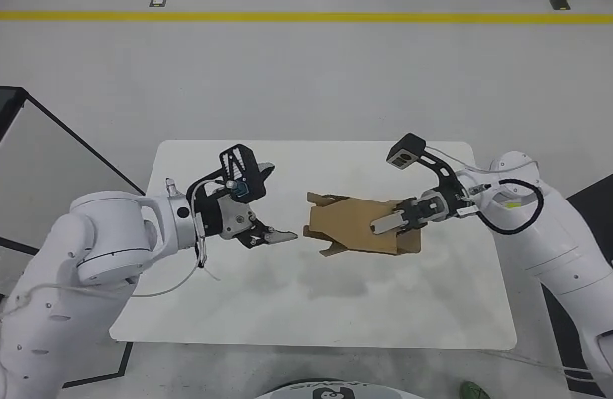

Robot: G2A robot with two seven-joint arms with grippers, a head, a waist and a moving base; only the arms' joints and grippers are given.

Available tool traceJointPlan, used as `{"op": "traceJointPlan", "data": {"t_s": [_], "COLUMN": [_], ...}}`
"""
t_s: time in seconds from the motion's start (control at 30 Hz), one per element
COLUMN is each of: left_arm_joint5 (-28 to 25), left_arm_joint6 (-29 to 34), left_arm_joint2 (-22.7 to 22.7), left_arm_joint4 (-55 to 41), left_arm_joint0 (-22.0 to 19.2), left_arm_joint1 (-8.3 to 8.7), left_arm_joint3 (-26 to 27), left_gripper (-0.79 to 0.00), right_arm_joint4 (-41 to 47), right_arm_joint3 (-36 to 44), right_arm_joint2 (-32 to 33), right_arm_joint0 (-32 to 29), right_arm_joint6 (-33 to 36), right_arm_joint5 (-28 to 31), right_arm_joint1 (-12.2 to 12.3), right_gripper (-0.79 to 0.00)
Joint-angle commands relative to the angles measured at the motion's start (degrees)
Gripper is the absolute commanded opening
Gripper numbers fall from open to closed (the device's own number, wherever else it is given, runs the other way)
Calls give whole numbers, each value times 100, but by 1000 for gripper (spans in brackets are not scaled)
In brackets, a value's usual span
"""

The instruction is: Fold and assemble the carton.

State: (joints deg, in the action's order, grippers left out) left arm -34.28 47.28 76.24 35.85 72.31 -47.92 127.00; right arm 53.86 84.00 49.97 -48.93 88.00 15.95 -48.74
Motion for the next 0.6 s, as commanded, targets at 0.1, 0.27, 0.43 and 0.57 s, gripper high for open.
{"op": "traceJointPlan", "data": {"t_s": [0.1,0.27,0.43,0.57], "left_arm_joint5": [-54,-16,-2,-10], "left_arm_joint6": [-82,-102,-109,-108], "left_arm_joint2": [-14,-112,-151,-117], "left_arm_joint4": [-140,-123,-96,-131], "left_arm_joint0": [-10,-35,-63,-69], "left_arm_joint1": [1,-5,-7,0], "left_arm_joint3": [28,76,38,44], "left_gripper": [0,-139,-594,-785], "right_arm_joint4": [66,67,51,46], "right_arm_joint3": [-49,-60,-96,-121], "right_arm_joint2": [61,116,217,335], "right_arm_joint0": [-67,-123,-177,-242], "right_arm_joint6": [0,0,0,-20], "right_arm_joint5": [32,33,33,53], "right_arm_joint1": [-26,-48,-65,-75], "right_gripper": [-785,-785,-785,-785]}}
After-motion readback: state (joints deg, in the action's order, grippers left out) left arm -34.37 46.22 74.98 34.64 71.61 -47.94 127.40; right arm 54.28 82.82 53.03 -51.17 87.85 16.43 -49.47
